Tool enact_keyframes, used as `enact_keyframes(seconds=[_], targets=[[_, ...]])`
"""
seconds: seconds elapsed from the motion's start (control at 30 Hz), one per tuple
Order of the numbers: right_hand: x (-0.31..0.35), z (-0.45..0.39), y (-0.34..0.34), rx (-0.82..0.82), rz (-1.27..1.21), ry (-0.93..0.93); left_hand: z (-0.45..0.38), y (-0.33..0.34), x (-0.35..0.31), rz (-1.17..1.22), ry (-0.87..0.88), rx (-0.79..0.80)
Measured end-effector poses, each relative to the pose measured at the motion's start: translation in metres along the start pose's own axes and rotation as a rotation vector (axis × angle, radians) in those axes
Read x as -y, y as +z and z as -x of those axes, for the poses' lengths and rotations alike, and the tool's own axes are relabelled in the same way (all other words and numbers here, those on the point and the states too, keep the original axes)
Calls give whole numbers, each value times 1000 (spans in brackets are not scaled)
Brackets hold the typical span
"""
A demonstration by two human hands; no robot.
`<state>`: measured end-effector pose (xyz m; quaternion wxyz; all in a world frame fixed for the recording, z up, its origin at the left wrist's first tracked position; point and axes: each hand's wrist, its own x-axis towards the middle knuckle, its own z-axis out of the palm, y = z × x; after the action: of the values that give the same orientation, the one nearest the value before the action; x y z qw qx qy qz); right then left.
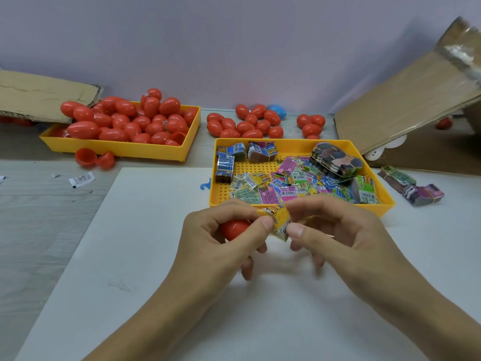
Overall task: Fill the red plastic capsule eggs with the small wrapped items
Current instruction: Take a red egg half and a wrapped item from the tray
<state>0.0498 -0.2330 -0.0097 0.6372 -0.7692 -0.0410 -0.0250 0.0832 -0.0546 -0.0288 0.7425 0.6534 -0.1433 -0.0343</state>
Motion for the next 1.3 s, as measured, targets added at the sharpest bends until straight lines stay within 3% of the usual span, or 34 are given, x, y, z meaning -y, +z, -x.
enact_keyframes(seconds=[0.33,0.4,0.57,0.7,0.9,1.3], targets=[[6,2,3,-72,58,-161,3,0,-1,-67,48,-8],[7,1,-1,-67,-58,-94,4,0,-1,-69,30,-7],[7,-3,-4,143,-420,256,4,1,0,-58,-18,27],[9,-2,-2,225,-531,324,4,0,-2,25,-82,149],[11,-3,-3,245,-493,399,3,0,-4,-91,-23,231],[3,-6,-6,210,-702,578,3,1,2,-158,102,116]])
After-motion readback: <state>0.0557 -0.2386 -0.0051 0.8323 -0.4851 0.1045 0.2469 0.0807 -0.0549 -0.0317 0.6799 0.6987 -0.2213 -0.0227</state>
